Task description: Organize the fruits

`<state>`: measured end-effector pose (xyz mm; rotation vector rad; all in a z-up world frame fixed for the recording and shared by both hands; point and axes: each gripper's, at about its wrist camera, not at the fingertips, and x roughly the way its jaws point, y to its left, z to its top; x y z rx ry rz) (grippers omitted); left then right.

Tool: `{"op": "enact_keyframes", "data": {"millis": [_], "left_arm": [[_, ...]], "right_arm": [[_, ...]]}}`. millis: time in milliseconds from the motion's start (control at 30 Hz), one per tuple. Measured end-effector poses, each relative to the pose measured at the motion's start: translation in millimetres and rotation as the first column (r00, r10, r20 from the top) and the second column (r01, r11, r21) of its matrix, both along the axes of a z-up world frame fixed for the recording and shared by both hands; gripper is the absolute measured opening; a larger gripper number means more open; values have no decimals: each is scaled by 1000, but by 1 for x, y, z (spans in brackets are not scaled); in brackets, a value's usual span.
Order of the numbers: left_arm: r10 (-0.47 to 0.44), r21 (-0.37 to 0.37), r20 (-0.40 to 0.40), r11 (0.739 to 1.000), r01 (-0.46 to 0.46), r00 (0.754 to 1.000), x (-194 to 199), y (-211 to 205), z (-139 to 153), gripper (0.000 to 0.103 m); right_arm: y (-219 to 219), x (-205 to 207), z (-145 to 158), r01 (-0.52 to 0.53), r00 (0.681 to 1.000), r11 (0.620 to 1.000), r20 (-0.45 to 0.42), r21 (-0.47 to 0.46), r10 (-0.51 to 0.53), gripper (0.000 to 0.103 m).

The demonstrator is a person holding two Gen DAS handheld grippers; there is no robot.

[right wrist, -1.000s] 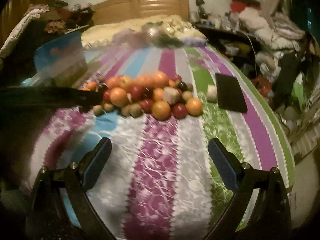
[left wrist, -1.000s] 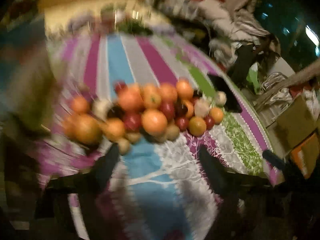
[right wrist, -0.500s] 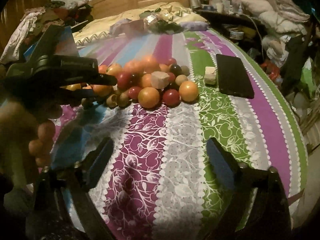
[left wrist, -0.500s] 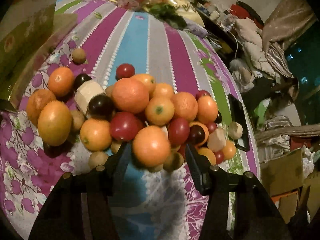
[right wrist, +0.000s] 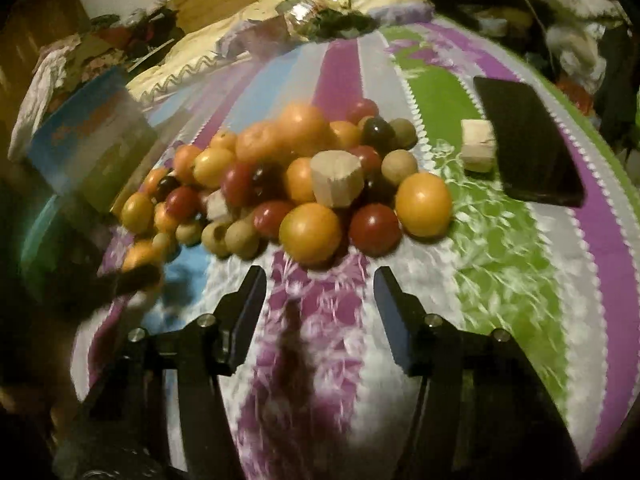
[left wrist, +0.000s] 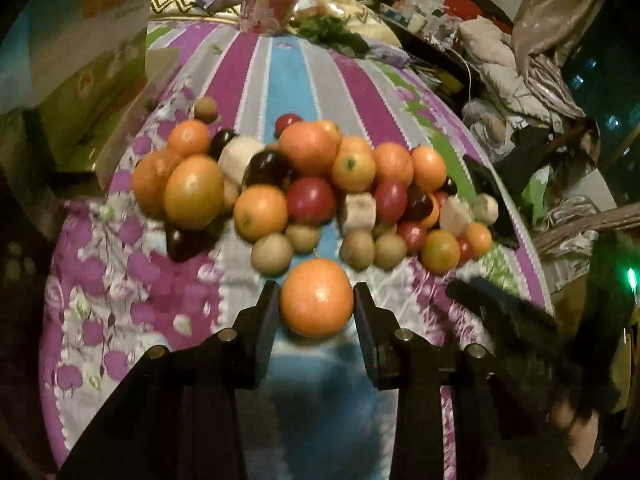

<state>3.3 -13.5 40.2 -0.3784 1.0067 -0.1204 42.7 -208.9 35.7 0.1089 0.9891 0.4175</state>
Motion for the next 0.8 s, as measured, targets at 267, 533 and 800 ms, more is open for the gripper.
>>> {"op": "enact_keyframes", "data": {"millis": [267,533,800], "left_arm": [[-1,12,-11,1000,2,1000,-5,1,-10,38],[0,15,-17,1000,0,1000,-5,3,-15,38],[-2,2,-16,1000,2,1000,-2,6,-19,38]], "right_arm": [[16,15,-7,2,1000,999,11,-34,-2,55],[10,-6,-4,-164,985,982,-39,90,168,45],[-72,7,12,44,999,998,9,44,-44,47]]}}
